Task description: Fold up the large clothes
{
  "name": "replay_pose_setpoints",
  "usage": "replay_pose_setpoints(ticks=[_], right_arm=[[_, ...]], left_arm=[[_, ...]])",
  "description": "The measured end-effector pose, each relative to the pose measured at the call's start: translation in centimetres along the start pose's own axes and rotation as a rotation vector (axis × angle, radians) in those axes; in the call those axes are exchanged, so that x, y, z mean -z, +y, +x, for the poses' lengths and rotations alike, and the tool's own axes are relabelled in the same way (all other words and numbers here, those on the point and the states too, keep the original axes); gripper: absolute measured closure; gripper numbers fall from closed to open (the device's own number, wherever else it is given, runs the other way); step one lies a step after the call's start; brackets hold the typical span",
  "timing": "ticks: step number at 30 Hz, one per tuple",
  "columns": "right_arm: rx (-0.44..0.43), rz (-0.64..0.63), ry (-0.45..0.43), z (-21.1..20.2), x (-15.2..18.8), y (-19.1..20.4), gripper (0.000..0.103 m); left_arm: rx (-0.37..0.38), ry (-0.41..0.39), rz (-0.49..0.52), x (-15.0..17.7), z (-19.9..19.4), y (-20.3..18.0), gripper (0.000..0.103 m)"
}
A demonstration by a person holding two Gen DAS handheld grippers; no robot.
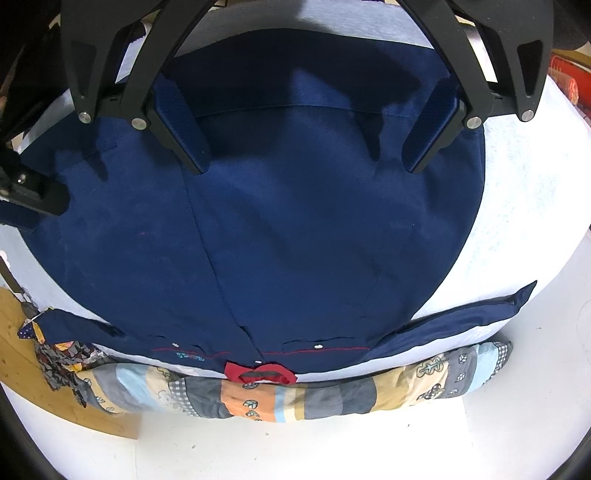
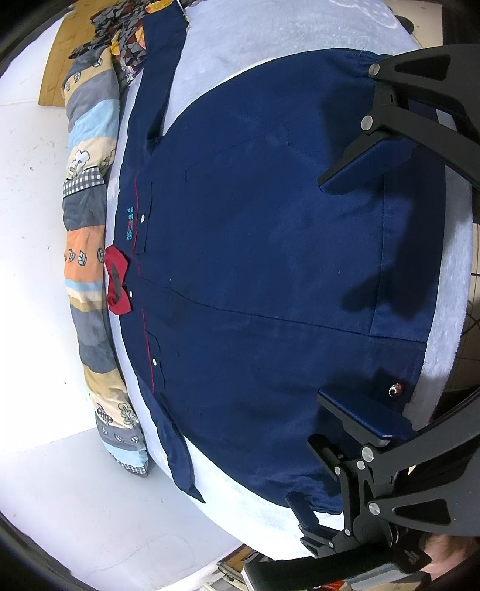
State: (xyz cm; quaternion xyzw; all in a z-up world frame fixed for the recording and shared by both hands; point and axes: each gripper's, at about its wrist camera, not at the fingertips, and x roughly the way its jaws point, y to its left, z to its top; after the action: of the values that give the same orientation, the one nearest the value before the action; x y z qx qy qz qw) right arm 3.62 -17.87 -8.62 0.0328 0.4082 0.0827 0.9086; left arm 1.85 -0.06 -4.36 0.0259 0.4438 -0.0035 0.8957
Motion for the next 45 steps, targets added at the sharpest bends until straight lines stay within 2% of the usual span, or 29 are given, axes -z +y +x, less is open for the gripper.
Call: replay_pose_setpoints(ticks=[15, 19, 22, 27, 30, 33, 39, 43, 45], right_arm=[[-0.031, 0.004, -0.048, -1.9, -0.3, -0.3, 0.000], [-0.040, 0.016, -0.077, -3.0, -0.8, -0.6, 0.000], [-0.035, 0.019, -0.106, -3.8, -1.1, -0.6, 0.000], [-0.017, 0.020, -0.103, -3.6, -1.2, -0.4, 0.000], [0.034, 0.002, -0.088, -2.9, -1.1, -0.2, 0.000], [0.079, -0.002, -0.056, -1.9, -1.0, -0.5, 0.000], [0.027, 0.114, 0.001, -1.0, -0.9, -2.6, 0.000], [0.063, 0.142, 0.025, -0.7, -1.2, -3.3, 0.000], [0.051, 0.159, 0.030, -0.7, -1.3, -3.8, 0.000]], left_arm=[[-0.028, -0.054, 0.004, -1.2, -3.7, 0.0, 0.000], [-0.029, -0.093, 0.001, -2.0, -5.9, -0.1, 0.000], [-0.063, -0.164, 0.032, -1.9, -7.2, -0.2, 0.000], [-0.103, -0.225, 0.077, -1.3, -6.5, 0.2, 0.000], [-0.066, -0.207, 0.025, -2.1, -5.5, 0.7, 0.000], [-0.041, -0.225, -0.008, -2.5, -5.4, 0.7, 0.000], [0.006, -0.185, -0.051, -3.1, -4.5, 0.1, 0.000], [0.010, -0.174, -0.067, -3.7, -4.1, -0.2, 0.000], [0.007, -0.180, -0.055, -4.4, -3.9, -0.6, 0.000]])
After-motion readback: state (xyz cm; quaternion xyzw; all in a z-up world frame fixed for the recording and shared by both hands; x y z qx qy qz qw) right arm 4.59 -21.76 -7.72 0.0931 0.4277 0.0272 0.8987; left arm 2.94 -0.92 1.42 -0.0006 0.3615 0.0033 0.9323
